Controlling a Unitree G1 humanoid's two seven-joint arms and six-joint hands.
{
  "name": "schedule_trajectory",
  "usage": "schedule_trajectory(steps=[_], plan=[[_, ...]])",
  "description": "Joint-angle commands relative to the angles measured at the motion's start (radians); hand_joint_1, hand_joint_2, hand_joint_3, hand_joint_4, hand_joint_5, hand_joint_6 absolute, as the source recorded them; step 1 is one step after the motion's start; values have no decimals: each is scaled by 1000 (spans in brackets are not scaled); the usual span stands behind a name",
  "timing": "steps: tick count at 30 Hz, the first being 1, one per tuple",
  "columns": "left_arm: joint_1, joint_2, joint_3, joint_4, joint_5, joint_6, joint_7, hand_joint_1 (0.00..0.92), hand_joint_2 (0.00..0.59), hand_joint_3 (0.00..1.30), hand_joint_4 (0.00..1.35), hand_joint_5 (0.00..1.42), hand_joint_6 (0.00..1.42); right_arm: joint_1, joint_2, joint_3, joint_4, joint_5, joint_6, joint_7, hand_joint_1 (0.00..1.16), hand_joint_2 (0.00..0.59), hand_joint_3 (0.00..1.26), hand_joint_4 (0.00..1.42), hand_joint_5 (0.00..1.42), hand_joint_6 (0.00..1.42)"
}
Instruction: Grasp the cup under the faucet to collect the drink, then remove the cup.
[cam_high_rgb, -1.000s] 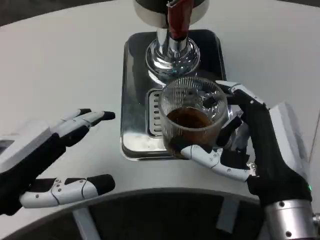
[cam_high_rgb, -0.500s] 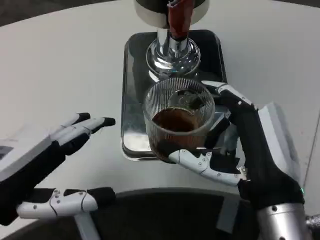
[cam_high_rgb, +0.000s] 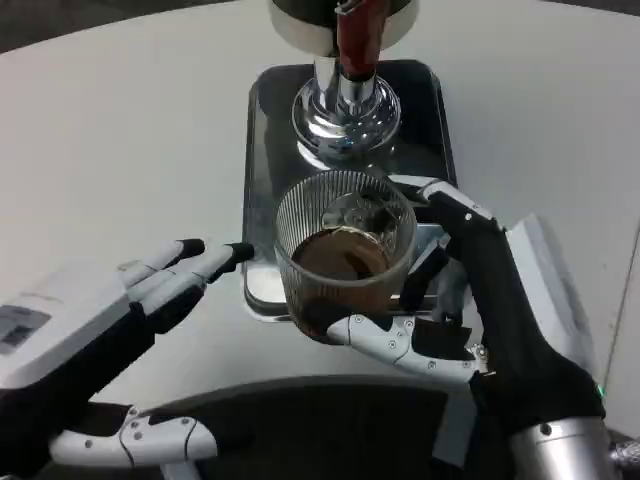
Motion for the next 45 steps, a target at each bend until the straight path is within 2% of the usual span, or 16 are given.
schedule_trajectory(steps=[1, 13, 19, 26, 39, 45], plan=[[41, 5, 25, -48, 44, 40, -13, 0, 116, 0, 0, 0, 85, 21, 5, 22, -52, 3, -42, 12, 993, 160, 775, 846, 997, 1305], [106, -1, 92, -110, 48, 68, -21, 0, 109, 0, 0, 0, 61, 86, -12, 39, -89, 10, -63, 42, 982, 162, 789, 857, 1010, 1305], [135, -6, 119, -126, 45, 63, -27, 0, 108, 0, 0, 0, 58, 95, -7, 47, -100, 6, -68, 50, 978, 161, 791, 857, 1010, 1319], [163, -11, 128, -164, 41, 60, -33, 0, 108, 0, 0, 0, 49, 112, -9, 54, -120, 5, -66, 58, 976, 161, 791, 857, 1010, 1322], [178, -5, 134, -192, 34, 37, -50, 0, 108, 0, 0, 0, 44, 147, -23, 34, -159, 21, -73, 85, 975, 161, 791, 873, 1025, 1323], [172, -2, 138, -187, 26, 37, -55, 0, 108, 0, 0, 0, 44, 142, -19, 41, -157, 18, -75, 89, 975, 161, 797, 875, 1027, 1323]])
